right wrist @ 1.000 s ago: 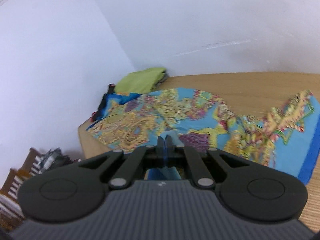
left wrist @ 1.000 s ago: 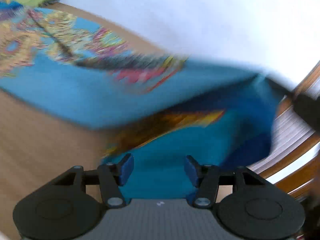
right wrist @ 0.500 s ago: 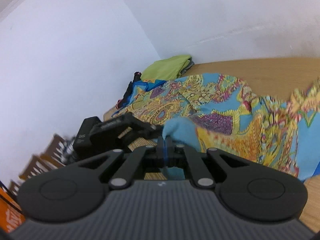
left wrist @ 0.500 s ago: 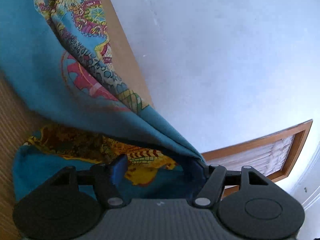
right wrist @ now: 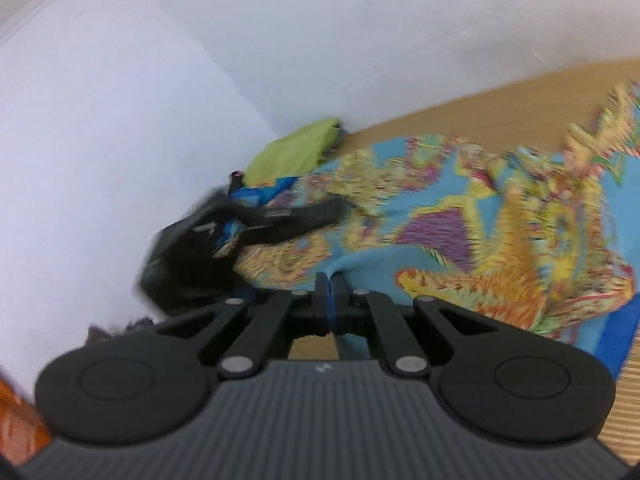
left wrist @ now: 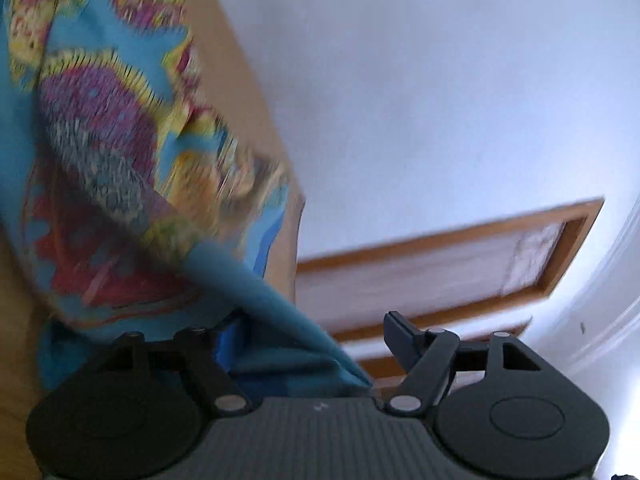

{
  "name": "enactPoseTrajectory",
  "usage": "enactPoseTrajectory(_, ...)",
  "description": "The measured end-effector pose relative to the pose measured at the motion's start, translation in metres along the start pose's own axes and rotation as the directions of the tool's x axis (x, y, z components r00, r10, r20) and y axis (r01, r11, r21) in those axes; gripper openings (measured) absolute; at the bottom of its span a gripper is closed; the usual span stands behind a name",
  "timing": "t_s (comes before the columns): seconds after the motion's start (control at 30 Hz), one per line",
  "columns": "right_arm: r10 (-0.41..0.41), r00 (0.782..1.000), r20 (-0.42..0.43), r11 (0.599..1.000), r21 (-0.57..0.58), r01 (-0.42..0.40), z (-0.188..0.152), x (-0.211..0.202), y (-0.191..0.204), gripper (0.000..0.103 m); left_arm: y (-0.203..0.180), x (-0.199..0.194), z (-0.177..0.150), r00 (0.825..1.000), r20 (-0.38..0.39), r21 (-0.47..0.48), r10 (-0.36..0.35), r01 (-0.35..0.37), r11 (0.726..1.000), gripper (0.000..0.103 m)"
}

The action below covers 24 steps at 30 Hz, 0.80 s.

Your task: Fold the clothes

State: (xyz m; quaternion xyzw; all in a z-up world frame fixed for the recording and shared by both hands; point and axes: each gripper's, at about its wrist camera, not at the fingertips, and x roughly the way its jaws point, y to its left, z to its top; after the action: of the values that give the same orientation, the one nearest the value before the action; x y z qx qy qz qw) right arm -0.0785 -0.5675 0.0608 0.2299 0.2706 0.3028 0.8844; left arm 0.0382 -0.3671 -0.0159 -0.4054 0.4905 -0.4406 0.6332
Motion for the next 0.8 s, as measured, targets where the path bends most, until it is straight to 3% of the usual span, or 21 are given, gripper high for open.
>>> enactPoseTrajectory(0.1,-0.032,0.999,0.007,0.996,-0.088,0.032,-0.012,0.001,0.028,0.004,0.004,-0.007,0.0,0.996,-0.08,0.006,0.026,-0.026,1.0,0.074)
enactPoseTrajectory(0.13,-0.05,0.999,0.007,0.994,-0.1,0.051,-0.014,0.001,0.033,0.004,0.006,-0.009,0.001,0.995,-0.098,0.007,0.032,-0.032,0.999,0.062)
enactPoseTrajectory(0.17,-0.069,0.998,0.008,0.991,-0.113,0.069,-0.017,0.002,0.038,0.004,0.008,-0.008,0.001,0.992,-0.112,0.003,0.051,-0.051,0.999,0.022)
enactPoseTrajectory(0.2,-0.087,0.996,0.009,0.988,-0.125,0.087,-0.019,0.003,0.043,0.004,0.01,-0.007,0.002,0.99,-0.125,-0.002,0.071,-0.072,0.997,0.005)
enactPoseTrajectory(0.27,-0.124,0.992,0.011,0.981,-0.15,0.124,-0.024,0.004,0.053,0.006,0.014,-0.007,0.004,0.983,-0.12,0.003,0.14,-0.14,0.99,0.002)
enactPoseTrajectory(0.33,-0.16,0.987,0.014,0.972,-0.175,0.16,-0.029,0.005,0.063,0.01,0.008,-0.018,0.009,0.963,-0.052,0.065,0.265,-0.261,0.963,0.002)
enactPoseTrajectory(0.4,-0.252,0.967,0.037,0.953,-0.163,0.255,-0.032,-0.001,0.061,0.032,0.003,-0.042,0.019,0.94,0.063,0.097,0.337,-0.342,0.935,0.002)
enactPoseTrajectory(0.43,-0.32,0.946,0.042,0.937,-0.136,0.323,-0.035,-0.008,0.052,0.051,0.0,-0.055,0.023,0.926,0.11,0.104,0.36,-0.371,0.923,0.002)
enactPoseTrajectory(0.47,-0.402,0.915,0.033,0.91,-0.093,0.403,-0.042,-0.016,0.038,0.062,-0.003,-0.068,0.029,0.91,0.155,0.117,0.385,-0.404,0.907,0.002)
enactPoseTrajectory(0.53,-0.547,0.837,-0.012,0.837,0.002,0.547,-0.057,-0.031,0.009,0.062,0.0,-0.078,0.06,0.878,0.217,0.129,0.426,-0.458,0.879,0.002)
enactPoseTrajectory(0.63,-0.665,0.729,-0.164,0.711,0.159,0.685,-0.088,-0.034,-0.034,0.063,0.0,-0.09,0.065,0.847,0.256,0.127,0.465,-0.506,0.853,0.003)
enactPoseTrajectory(0.73,-0.724,0.66,-0.201,0.64,0.16,0.751,-0.111,-0.025,-0.047,0.063,0.0,-0.096,0.071,0.824,0.287,0.121,0.487,-0.536,0.835,0.003)
enactPoseTrajectory(0.8,-0.747,0.642,-0.172,0.633,0.111,0.766,-0.117,-0.012,-0.042,0.063,0.0,-0.098,0.075,0.808,0.308,0.12,0.503,-0.557,0.821,0.003)
